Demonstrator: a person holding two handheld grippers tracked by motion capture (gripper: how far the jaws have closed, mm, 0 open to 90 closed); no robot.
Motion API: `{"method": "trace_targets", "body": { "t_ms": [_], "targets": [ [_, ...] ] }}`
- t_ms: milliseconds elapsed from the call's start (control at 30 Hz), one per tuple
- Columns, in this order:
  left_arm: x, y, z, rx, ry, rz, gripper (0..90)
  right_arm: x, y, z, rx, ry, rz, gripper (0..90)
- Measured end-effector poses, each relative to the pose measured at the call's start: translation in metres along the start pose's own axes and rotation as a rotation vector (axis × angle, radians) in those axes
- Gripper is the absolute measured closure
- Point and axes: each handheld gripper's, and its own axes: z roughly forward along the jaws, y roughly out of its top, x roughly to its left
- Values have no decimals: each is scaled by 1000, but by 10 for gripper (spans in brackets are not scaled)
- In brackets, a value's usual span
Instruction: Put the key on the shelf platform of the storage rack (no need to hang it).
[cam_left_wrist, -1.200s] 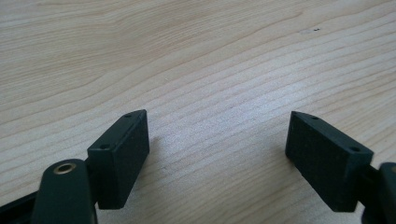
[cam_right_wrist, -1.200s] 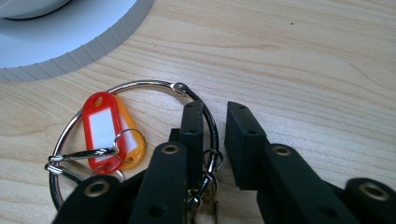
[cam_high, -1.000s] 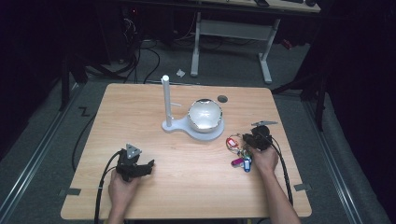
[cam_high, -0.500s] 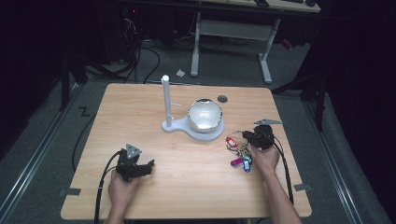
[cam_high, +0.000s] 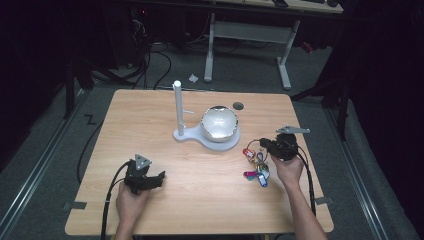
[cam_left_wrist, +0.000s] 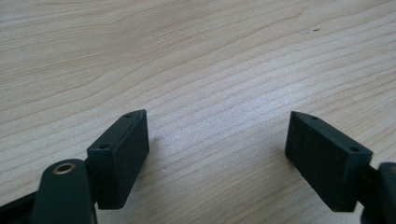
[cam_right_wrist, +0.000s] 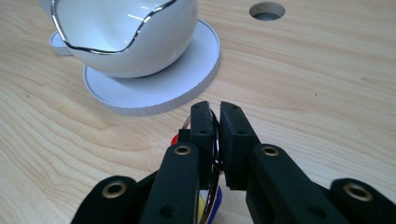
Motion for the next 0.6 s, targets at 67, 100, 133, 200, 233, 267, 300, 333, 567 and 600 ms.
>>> {"method": "trace_targets", "body": {
  "t_ms": [67,100,133,200,233,267,300,333,567,600],
  "targets": [
    [0,0,0,0,0,0,223,3,4,-5,-5,-3,-21,856],
    [0,0,0,0,0,0,222,5,7,-8,-10,-6,-32,857],
    [0,0,0,0,0,0,221,6,10,-12,-15,-3,-38,878],
    [0,0,0,0,0,0,223,9,17,-17,-31,2,-58,879],
    [0,0,0,0,0,0,223,11,20,-20,-31,-4,-65,879],
    [0,0,0,0,0,0,223,13,22,-22,-36,-5,-80,880],
    [0,0,0,0,0,0,223,14,24,-25,-41,-3,-82,880],
    [0,0,0,-1,0,-1,223,15,25,-27,-41,1,-83,880],
    [0,0,0,-2,0,-2,223,18,34,-41,-65,3,-107,880],
    [0,0,0,-1,0,-2,224,18,35,-43,-73,6,-108,880]
  ]
}}
